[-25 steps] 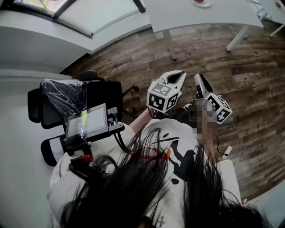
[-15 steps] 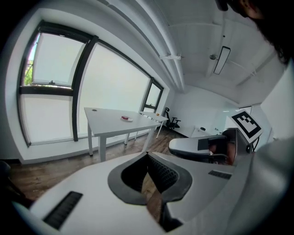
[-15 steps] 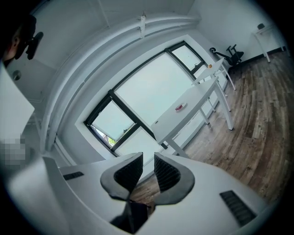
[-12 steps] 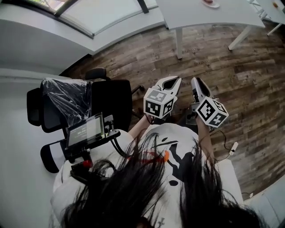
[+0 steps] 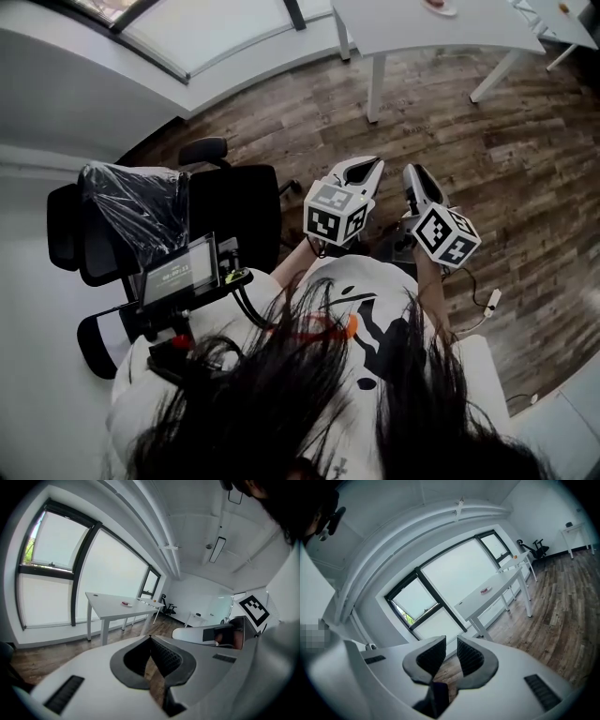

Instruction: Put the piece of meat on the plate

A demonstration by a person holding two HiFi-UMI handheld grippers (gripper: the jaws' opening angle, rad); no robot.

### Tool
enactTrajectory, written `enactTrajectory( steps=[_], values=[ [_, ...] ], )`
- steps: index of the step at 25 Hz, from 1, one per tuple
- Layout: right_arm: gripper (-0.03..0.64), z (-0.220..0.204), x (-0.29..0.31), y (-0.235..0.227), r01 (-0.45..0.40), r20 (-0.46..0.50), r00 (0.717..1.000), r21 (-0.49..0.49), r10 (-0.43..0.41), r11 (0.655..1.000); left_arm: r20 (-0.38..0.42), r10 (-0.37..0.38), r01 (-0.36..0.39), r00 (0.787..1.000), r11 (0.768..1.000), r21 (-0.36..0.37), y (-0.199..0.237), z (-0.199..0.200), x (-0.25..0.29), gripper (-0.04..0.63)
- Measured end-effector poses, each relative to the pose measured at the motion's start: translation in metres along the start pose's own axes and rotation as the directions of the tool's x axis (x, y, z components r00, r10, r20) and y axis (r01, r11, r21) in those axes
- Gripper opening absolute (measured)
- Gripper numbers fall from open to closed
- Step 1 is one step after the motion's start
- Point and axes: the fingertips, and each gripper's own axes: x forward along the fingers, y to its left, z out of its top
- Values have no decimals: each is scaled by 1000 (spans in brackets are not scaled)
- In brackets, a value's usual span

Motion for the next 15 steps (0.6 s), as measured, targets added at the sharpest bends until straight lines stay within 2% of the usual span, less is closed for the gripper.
enactTrajectory(
  steps=[15],
  values=[
    [81,-5,0,-2,5,8,1000,10,-5,1000,-18,-14,14,1000,999,32,-1,-3,1,5]
  ],
)
